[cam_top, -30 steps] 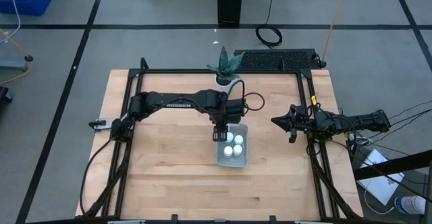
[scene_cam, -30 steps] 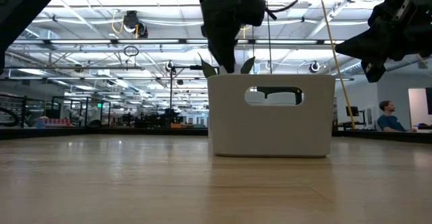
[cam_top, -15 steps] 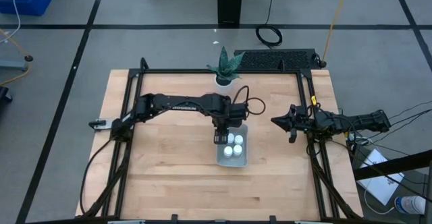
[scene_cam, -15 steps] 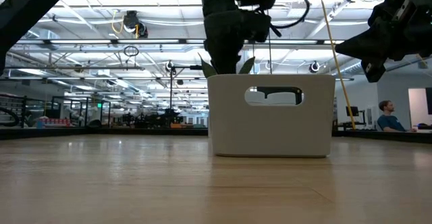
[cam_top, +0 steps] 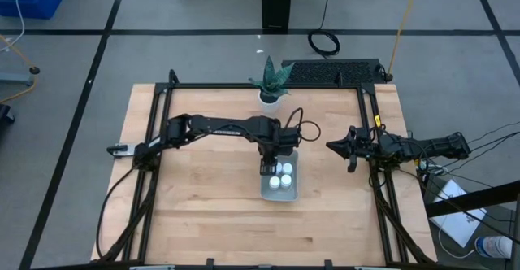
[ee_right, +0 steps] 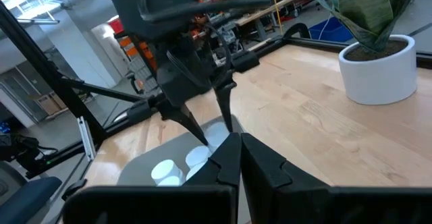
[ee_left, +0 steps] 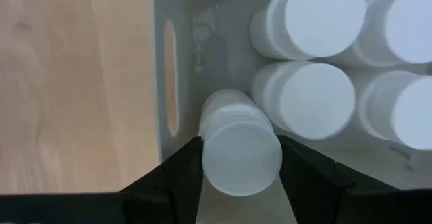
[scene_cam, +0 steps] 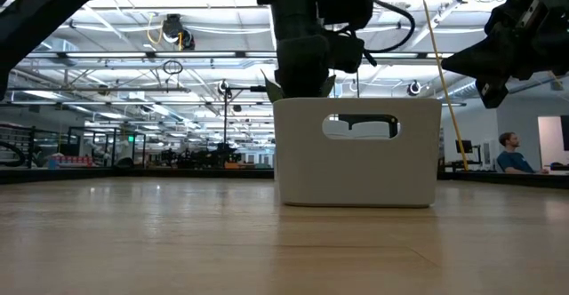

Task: Pick and place pill bottles into a basket
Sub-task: Put the white pill bottle into the gray bin, then return to Home Position

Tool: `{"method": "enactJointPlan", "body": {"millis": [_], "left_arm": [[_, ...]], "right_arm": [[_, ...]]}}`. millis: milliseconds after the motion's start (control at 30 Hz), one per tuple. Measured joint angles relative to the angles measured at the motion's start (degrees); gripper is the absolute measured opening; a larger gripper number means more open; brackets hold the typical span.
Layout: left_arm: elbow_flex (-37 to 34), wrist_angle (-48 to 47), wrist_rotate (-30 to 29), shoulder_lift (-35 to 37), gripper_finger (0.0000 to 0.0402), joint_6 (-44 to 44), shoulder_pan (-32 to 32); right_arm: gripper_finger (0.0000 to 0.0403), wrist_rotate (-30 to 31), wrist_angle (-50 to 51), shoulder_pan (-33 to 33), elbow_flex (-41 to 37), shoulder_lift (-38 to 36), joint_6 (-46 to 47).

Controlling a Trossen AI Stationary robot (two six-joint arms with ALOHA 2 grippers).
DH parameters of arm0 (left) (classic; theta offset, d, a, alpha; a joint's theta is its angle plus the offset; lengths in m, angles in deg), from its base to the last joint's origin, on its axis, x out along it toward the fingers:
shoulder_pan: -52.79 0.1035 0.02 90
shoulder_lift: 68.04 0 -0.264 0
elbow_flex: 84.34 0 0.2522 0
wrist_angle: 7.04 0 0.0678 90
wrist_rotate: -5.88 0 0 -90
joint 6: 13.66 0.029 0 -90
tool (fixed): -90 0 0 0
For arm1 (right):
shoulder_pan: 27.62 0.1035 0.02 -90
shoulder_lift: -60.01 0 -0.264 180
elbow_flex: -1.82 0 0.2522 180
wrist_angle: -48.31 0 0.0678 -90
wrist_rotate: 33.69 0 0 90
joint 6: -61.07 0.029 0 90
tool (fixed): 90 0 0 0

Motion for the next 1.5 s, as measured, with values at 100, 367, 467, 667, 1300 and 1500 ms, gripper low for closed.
{"method": "enactJointPlan", "body": {"millis": [100, 367, 467, 667, 1300, 1500], "left_arm": [[-0.02, -0.11, 0.09, -0.27, 0.0173, -0.06, 0.00], [-0.02, 1.19, -0.12, -0.18, 0.0217, -1.67, 0.00], [-0.02, 1.24, -0.14, -0.18, 0.0240, -1.64, 0.01], [-0.02, 1.12, -0.34, -0.18, 0.0258, -1.64, 0.02], [-0.02, -3.31, -0.37, -0.12, 0.0259, -4.36, 0.17], [-0.02, -3.45, -3.00, -0.09, 0.0253, -4.82, 0.17]], "right_arm": [[0.0004, 0.00, 0.04, 0.00, 0.00, 0.02, -0.02], [0.0004, 0.00, 0.07, -0.01, 0.00, 0.02, -0.01], [0.0004, 0.00, 0.08, -0.02, 0.00, 0.02, 0.00], [0.0004, 0.00, 0.08, 0.01, 0.00, 0.02, -0.01], [0.0004, 0.00, 0.08, 0.01, 0.00, 0.02, -0.02], [0.0004, 0.00, 0.10, 0.01, 0.00, 0.02, -0.02]]}}
